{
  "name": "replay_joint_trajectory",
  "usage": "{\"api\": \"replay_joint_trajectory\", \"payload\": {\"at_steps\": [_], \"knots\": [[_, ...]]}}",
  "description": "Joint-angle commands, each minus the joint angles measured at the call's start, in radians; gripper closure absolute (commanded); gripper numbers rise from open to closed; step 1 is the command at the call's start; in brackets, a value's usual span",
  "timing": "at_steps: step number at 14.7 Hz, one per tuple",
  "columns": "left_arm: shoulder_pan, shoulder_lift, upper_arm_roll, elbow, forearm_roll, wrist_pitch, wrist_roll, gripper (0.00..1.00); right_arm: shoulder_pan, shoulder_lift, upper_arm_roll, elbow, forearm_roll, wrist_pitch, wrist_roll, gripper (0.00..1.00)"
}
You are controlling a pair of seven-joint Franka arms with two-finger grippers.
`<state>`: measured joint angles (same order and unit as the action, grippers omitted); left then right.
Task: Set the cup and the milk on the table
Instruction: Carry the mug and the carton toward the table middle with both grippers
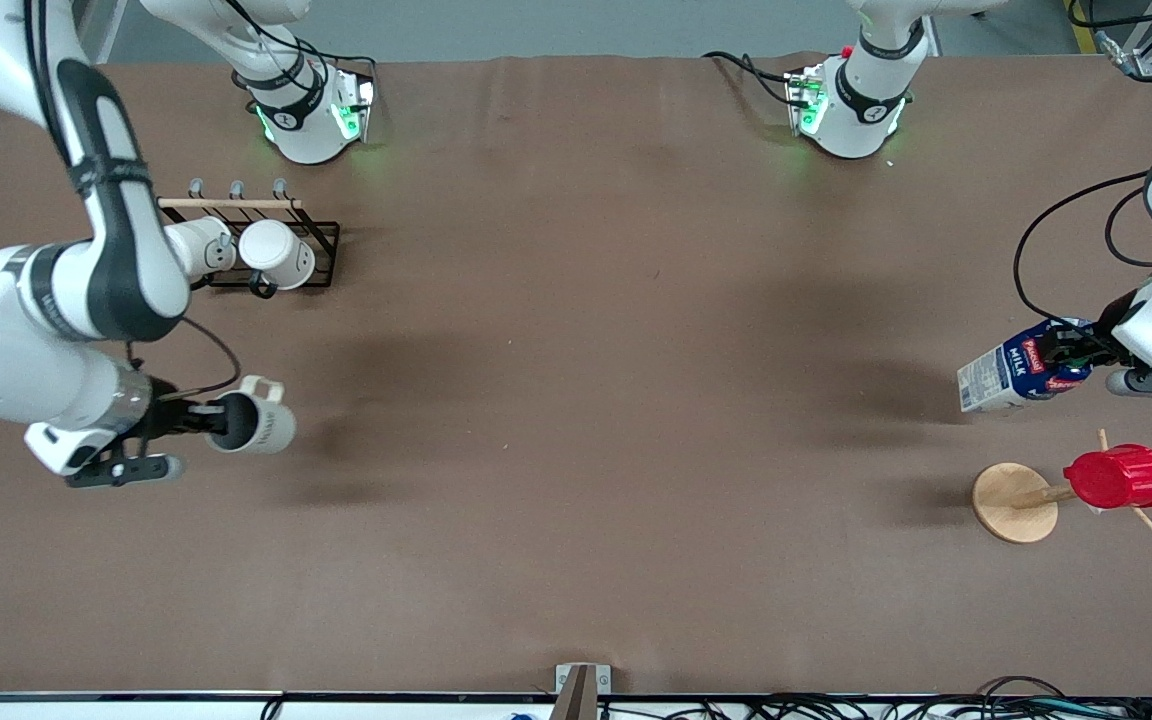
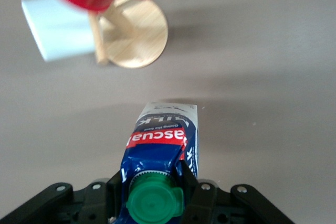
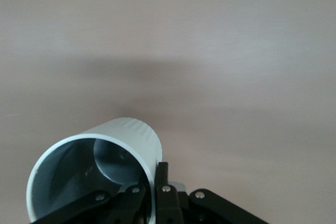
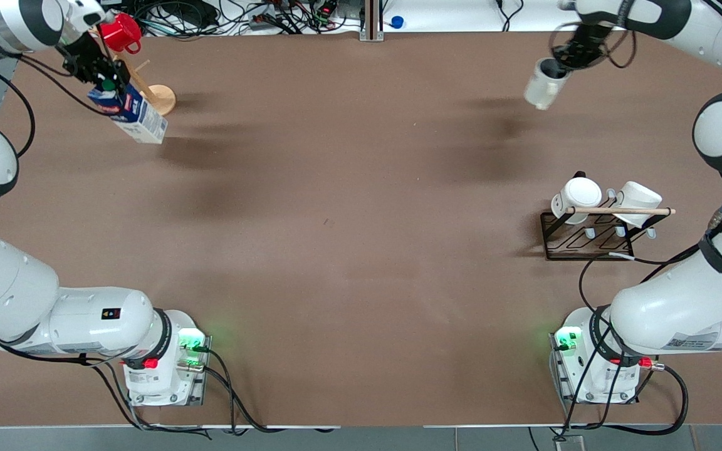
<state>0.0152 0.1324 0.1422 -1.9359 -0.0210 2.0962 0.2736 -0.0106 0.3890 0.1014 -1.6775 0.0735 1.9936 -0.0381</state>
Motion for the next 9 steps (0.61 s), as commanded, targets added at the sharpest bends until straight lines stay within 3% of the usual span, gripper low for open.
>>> {"api": "replay_joint_trajectory", "payload": {"at_steps": [1, 2, 6, 9], "knots": [[-0.003, 0.000, -0.053, 0.034, 0.012, -0.024, -0.019, 0.99, 0.011, -0.005, 0.122, -0.011, -0.004, -0.010, 0.151, 1.00], [-0.003, 0.001, -0.067, 0.040, 0.012, -0.024, -0.040, 0.98, 0.030, -0.004, 0.159, -0.011, -0.017, -0.003, 0.217, 1.00], [-0.004, 0.016, -0.137, 0.063, 0.015, -0.022, -0.088, 0.97, 0.119, 0.008, 0.288, 0.010, -0.203, 0.040, 0.519, 1.00], [-0.009, 0.050, -0.199, 0.112, 0.015, -0.024, -0.140, 0.99, 0.168, 0.091, 0.368, 0.051, -0.291, 0.080, 0.705, 1.00]]}}
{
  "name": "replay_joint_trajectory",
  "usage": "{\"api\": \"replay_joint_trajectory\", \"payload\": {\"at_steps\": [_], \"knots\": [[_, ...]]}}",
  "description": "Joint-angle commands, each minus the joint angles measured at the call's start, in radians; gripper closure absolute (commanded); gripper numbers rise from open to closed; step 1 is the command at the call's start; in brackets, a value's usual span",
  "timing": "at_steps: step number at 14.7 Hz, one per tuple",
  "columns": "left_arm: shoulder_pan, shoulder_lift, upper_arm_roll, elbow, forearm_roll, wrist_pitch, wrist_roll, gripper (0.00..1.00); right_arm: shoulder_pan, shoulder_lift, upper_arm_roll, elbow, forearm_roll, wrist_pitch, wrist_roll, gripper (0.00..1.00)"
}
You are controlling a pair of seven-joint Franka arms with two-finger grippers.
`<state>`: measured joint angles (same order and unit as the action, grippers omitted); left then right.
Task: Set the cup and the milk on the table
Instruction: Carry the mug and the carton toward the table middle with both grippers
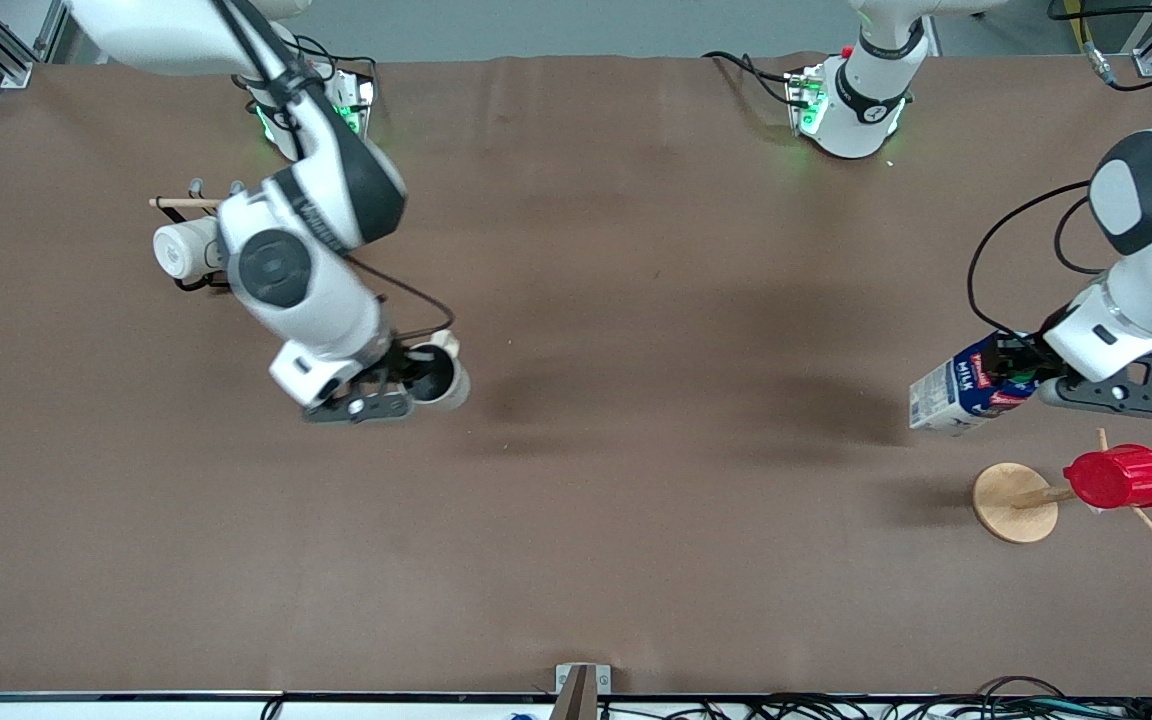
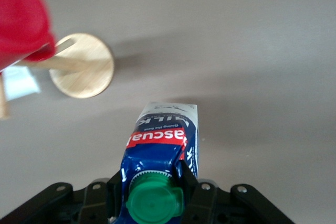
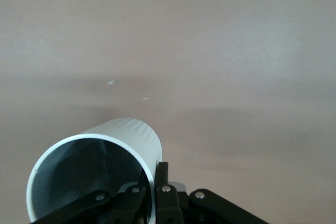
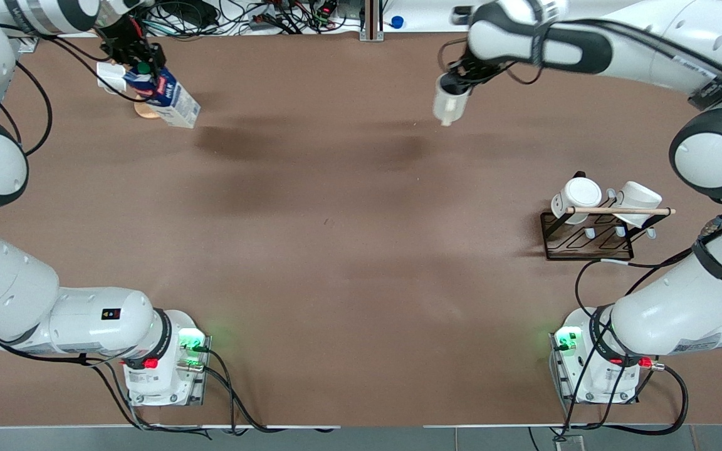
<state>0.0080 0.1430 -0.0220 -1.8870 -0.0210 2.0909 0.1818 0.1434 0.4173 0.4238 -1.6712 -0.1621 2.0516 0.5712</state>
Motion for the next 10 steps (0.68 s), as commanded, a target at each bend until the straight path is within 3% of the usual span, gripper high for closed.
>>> {"api": "replay_joint_trajectory", "payload": {"at_steps": [1, 10], "knots": [[0.000, 0.058, -0.064, 0.081, 0.016, -0.018, -0.085, 0.99, 0.043, 0.095, 0.058, 0.054, -0.065, 0.050, 0.128, 1.00], [-0.005, 0.214, -0.357, 0.195, 0.159, -0.018, -0.485, 0.99, 0.166, 0.279, 0.061, 0.065, -0.304, 0.269, 0.341, 0.99]]}}
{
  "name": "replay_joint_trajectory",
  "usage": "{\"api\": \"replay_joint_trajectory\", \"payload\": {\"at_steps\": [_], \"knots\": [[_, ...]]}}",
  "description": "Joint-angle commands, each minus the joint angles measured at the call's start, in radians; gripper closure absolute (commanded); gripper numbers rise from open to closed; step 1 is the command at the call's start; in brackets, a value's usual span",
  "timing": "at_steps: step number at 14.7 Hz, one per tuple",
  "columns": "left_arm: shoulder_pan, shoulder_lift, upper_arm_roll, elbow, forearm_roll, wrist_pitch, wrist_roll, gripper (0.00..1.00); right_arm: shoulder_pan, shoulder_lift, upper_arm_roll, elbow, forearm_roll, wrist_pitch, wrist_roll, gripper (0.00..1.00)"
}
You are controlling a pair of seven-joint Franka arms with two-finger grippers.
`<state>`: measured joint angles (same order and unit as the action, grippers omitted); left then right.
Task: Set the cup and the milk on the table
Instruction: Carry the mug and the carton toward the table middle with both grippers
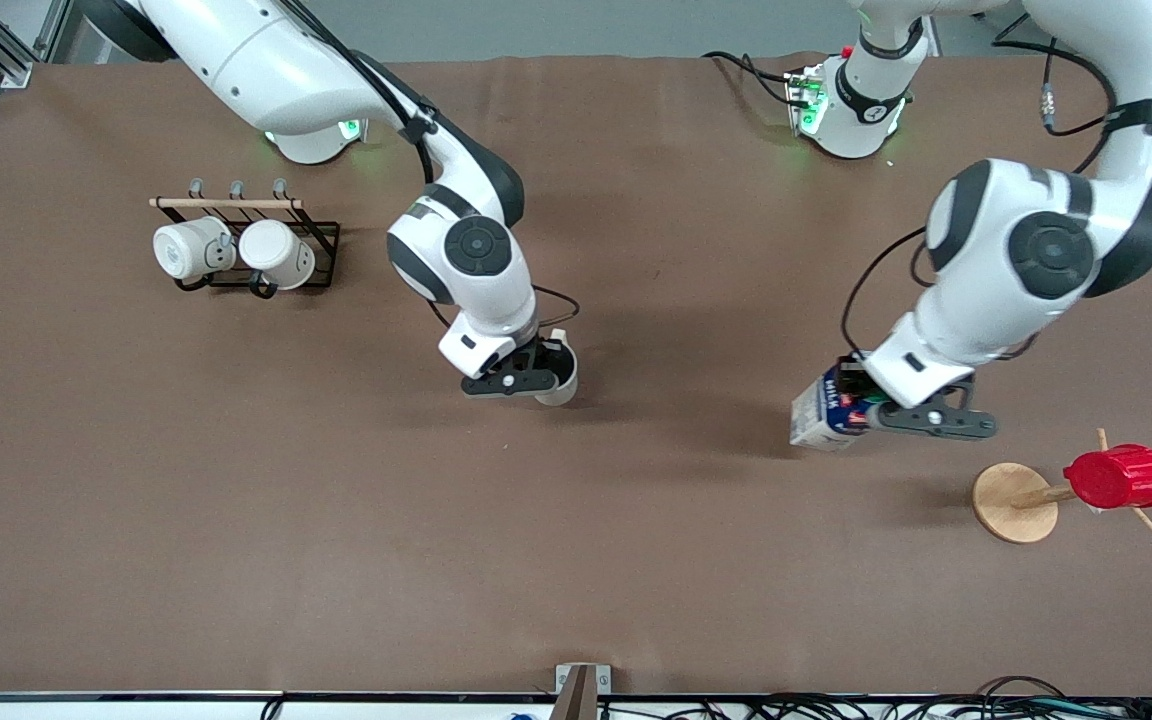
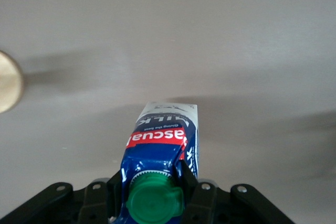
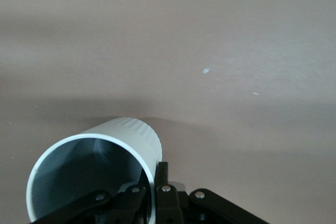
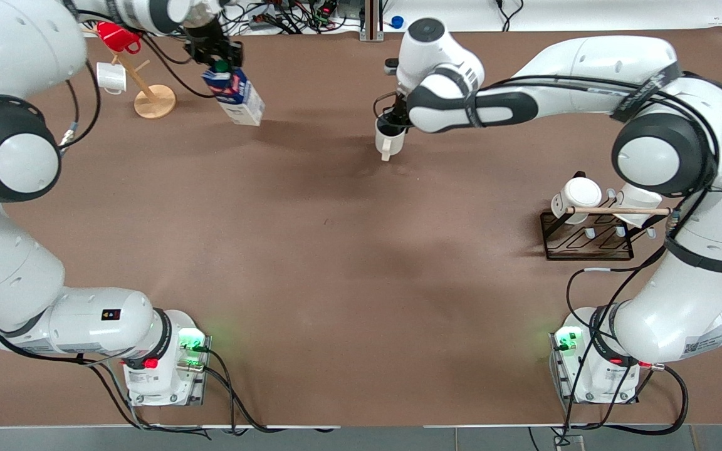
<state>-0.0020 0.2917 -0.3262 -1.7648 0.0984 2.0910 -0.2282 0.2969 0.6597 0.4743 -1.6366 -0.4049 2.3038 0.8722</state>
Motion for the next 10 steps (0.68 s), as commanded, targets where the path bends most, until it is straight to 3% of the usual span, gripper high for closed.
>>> {"api": "replay_joint_trajectory", "payload": {"at_steps": [1, 3, 5, 6, 7, 8, 9, 10], "knots": [[0.001, 0.096, -0.085, 0.102, 0.046, -0.019, -0.120, 0.99, 0.016, 0.044, 0.010, 0.041, -0.063, 0.016, 0.045, 0.99], [-0.012, 0.145, -0.128, 0.139, 0.081, -0.029, -0.205, 0.99, 0.018, 0.052, 0.010, 0.044, -0.061, 0.017, 0.050, 0.98], [-0.013, 0.181, -0.189, 0.149, 0.132, -0.032, -0.267, 0.99, 0.033, 0.075, 0.010, 0.049, -0.066, 0.020, 0.074, 0.89], [-0.021, 0.196, -0.209, 0.151, 0.148, -0.032, -0.308, 0.99, 0.034, 0.078, 0.010, 0.053, -0.066, 0.019, 0.076, 0.76], [-0.032, 0.207, -0.220, 0.151, 0.165, -0.032, -0.356, 0.99, 0.033, 0.077, 0.010, 0.058, -0.065, 0.017, 0.074, 0.53], [-0.044, 0.208, -0.224, 0.151, 0.176, -0.032, -0.396, 0.99, 0.034, 0.075, 0.010, 0.060, -0.065, 0.016, 0.076, 0.16], [-0.050, 0.208, -0.238, 0.159, 0.173, -0.032, -0.417, 0.99, 0.034, 0.071, 0.010, 0.060, -0.072, 0.014, 0.074, 0.00], [-0.053, 0.219, -0.260, 0.180, 0.172, -0.032, -0.433, 0.99, 0.030, 0.064, 0.012, 0.067, -0.074, 0.009, 0.073, 0.00]]}}
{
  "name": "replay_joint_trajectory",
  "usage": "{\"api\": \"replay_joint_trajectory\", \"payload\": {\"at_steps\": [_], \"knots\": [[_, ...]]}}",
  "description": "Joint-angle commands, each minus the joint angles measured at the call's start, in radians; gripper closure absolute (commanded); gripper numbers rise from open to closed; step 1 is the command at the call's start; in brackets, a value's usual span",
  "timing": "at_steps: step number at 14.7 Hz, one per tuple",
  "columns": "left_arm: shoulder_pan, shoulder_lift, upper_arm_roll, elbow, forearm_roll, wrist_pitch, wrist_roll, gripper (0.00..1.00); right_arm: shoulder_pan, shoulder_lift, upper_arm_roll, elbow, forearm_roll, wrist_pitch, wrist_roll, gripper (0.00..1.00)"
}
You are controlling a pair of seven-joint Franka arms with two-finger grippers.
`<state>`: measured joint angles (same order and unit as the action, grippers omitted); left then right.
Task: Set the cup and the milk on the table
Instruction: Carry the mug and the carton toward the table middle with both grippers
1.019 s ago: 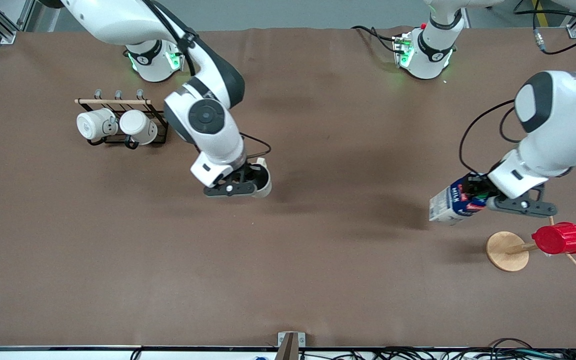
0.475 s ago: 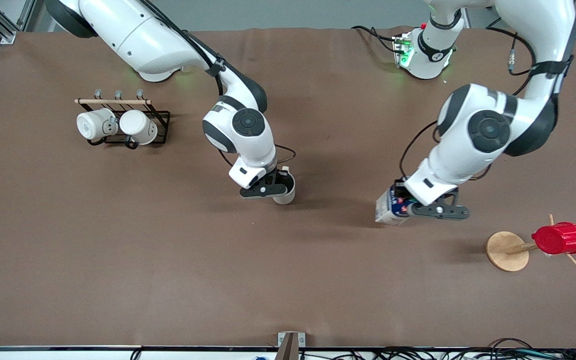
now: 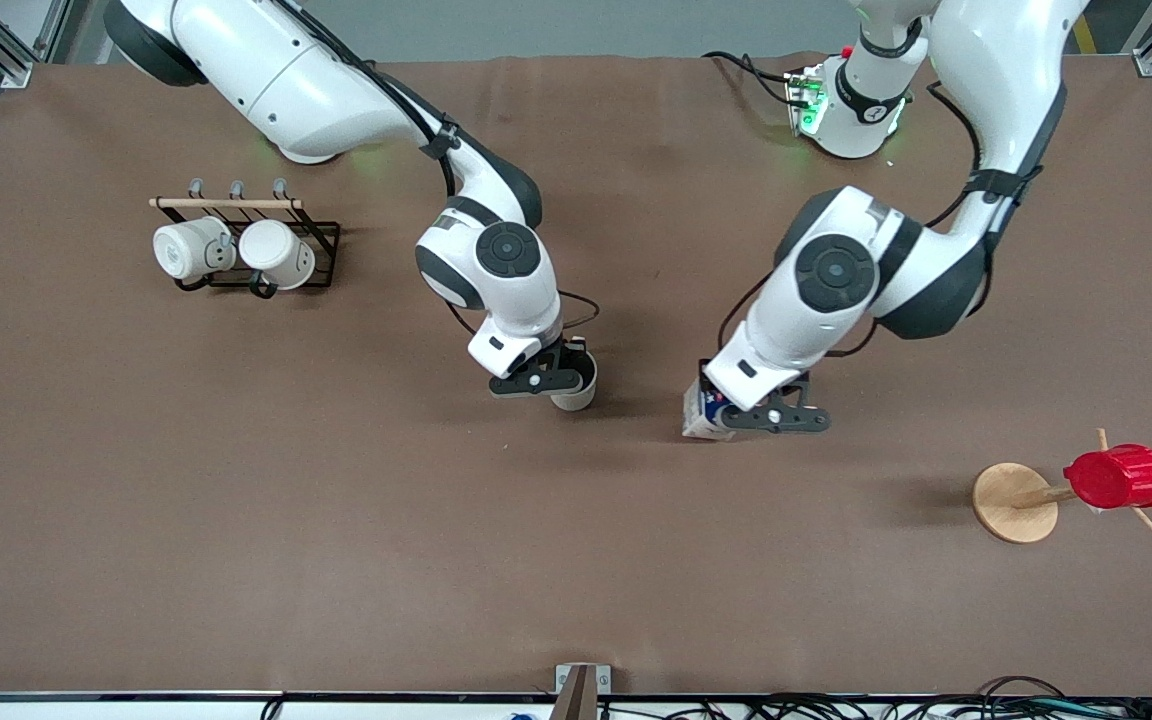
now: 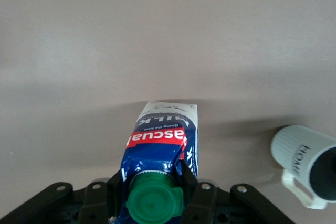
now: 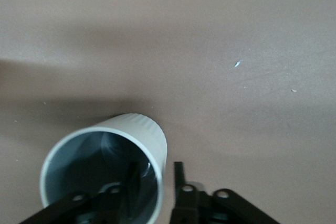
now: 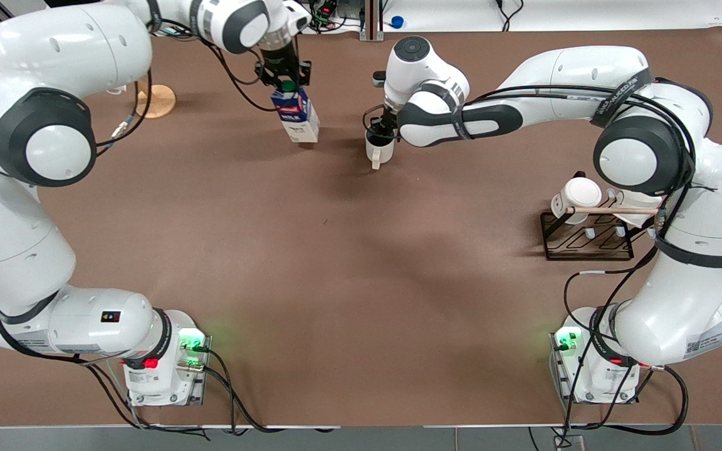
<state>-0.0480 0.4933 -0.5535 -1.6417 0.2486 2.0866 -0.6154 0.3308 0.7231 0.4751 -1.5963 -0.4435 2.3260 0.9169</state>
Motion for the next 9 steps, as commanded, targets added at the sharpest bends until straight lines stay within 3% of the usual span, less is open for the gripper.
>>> {"api": "replay_joint_trajectory", "payload": {"at_steps": [1, 4, 9], "knots": [[-0.009, 0.043, -0.049, 0.083, 0.023, -0.030, -0.070, 0.99, -0.007, -0.010, 0.013, 0.036, -0.035, -0.020, 0.027, 0.00], [-0.013, 0.102, -0.115, 0.123, 0.053, -0.030, -0.142, 0.99, -0.038, -0.124, 0.013, 0.036, -0.027, -0.138, 0.030, 0.00], [-0.076, 0.131, -0.120, 0.123, 0.092, -0.028, -0.176, 0.99, -0.205, -0.368, 0.017, 0.030, -0.021, -0.355, 0.017, 0.00]]}}
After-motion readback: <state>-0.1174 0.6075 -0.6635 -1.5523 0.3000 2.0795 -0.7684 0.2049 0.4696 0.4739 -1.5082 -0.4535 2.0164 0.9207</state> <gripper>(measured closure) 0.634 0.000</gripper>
